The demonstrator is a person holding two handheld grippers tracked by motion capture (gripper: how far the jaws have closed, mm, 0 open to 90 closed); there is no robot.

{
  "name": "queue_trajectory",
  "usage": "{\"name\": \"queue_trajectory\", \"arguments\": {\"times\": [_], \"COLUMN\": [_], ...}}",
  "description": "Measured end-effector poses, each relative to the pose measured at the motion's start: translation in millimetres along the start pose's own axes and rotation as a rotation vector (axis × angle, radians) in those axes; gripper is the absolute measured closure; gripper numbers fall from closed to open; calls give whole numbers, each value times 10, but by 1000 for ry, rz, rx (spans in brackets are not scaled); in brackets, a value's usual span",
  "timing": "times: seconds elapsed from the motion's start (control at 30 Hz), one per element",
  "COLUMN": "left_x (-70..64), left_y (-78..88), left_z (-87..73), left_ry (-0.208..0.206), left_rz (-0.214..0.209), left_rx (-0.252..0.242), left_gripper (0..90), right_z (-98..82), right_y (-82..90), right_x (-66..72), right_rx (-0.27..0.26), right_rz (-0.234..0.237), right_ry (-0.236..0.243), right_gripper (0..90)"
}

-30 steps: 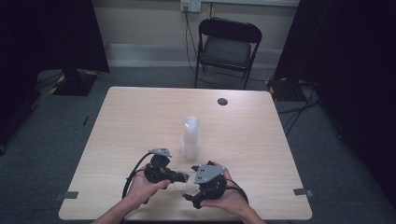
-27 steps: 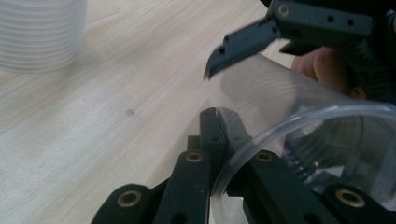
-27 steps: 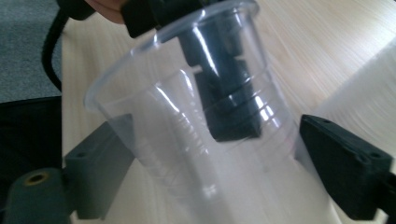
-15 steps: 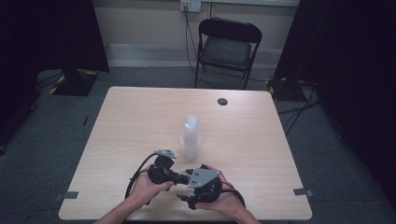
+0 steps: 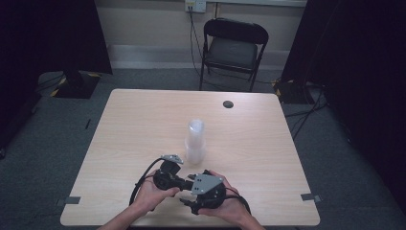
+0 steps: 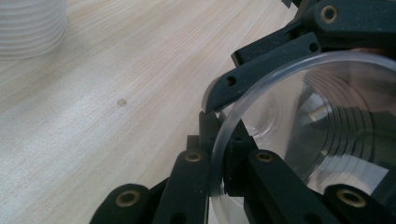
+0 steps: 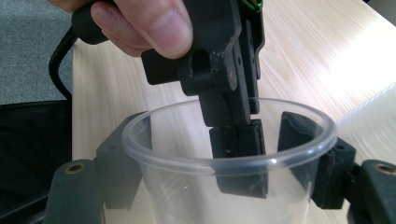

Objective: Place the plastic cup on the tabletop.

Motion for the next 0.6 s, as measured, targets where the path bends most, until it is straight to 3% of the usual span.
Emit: {"name": "queue_trajectory", "arguments": {"times": [0.27, 0.3, 0.33, 0.6], "left_x": [-11, -16, -12, -42], "left_y": [-2, 5, -6, 0], "left_z": [-4, 1, -2, 15], "left_ry": [-8, -16, -4, -16], "left_rz": [6, 29, 11, 12], "left_rx": [-4, 7, -5, -35], "left_gripper": [884, 879, 876, 840], "right_z": [6, 7, 8, 36], "right_y": [8, 9, 11, 52], "right_x": [-9, -12, -14, -34], "right_rx": [5, 2, 2, -20], "right_rz": [-3, -4, -7, -20], "right_ry": [-6, -8, -17, -20], "right_gripper": [291, 291, 293, 299]}}
Point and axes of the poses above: each handheld gripper's, and its own axes: y roughly backward along the jaws, z roughly out of its top, x roughly to its left, the point moved 2 cm from there along -y, roughly forward along the jaws, and after that the axes turned 10 degrees about -x, right-handed, at the moved point
